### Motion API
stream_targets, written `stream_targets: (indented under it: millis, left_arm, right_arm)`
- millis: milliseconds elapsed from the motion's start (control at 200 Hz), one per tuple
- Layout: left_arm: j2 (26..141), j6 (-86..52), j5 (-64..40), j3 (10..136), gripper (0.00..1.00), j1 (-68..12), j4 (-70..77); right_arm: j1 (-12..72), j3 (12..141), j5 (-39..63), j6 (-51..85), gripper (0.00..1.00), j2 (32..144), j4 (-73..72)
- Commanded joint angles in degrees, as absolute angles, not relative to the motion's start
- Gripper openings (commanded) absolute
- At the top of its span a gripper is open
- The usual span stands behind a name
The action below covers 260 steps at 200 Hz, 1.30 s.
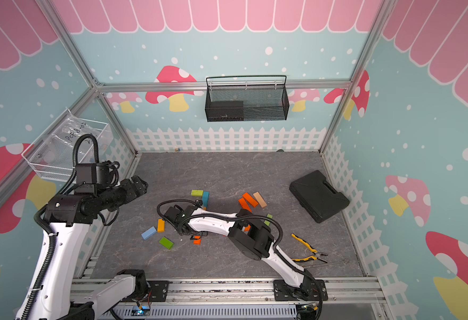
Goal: Assemble a giraffe with building blocks
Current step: Assemble the building block at the center of the board, then pick up the building block from the center of the board.
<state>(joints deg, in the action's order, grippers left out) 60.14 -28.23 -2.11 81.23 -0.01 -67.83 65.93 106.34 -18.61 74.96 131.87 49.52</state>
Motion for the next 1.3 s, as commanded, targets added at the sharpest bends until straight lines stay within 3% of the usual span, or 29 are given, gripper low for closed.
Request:
stream_targets:
  millis: [0, 180, 345, 495, 660, 996, 1296]
  left_arm:
    - [59.63, -27.6, -2.56, 81.01, 0.94, 0.46, -68.12]
    - [59.85, -27.51, -2.66, 82.23, 0.94, 0.53, -68.18]
    - [60.14, -27.9, -2.51, 84.29, 0.94, 0.57, -68.12]
    - [59.2, -28.73, -2.41, 85.77, 0.94, 0.54, -66.59]
    - [58.37, -29.74, -0.34, 89.2, 0.94, 0.49, -66.45]
    - [58.75, -33.01, 6.56, 92.43, 0.94, 0.61, -67.81]
    - [58.12, -34.06, 6.28, 90.62, 0.94, 0.62, -66.45]
  right_arm:
    - [66.05, 108.63, -20.34, 73.33, 0.68, 129.87, 51.34]
    - [66.62, 110.76, -23.28, 65.09, 0.74, 125.06, 52.6]
    - [66.62, 108.36, -27.05, 41.18, 0.79, 118.29, 45.94]
    - [64.67, 96.88, -17.85, 15.4, 0.75, 111.35, 26.66]
    - [60.69, 99.01, -4.64, 0.56, 0.72, 115.3, 25.06]
    - [56.63, 113.44, 6.55, -10.27, 0.71, 129.0, 31.76]
    - [56.56, 126.21, 7.2, -11.43, 0.71, 141.14, 38.66]
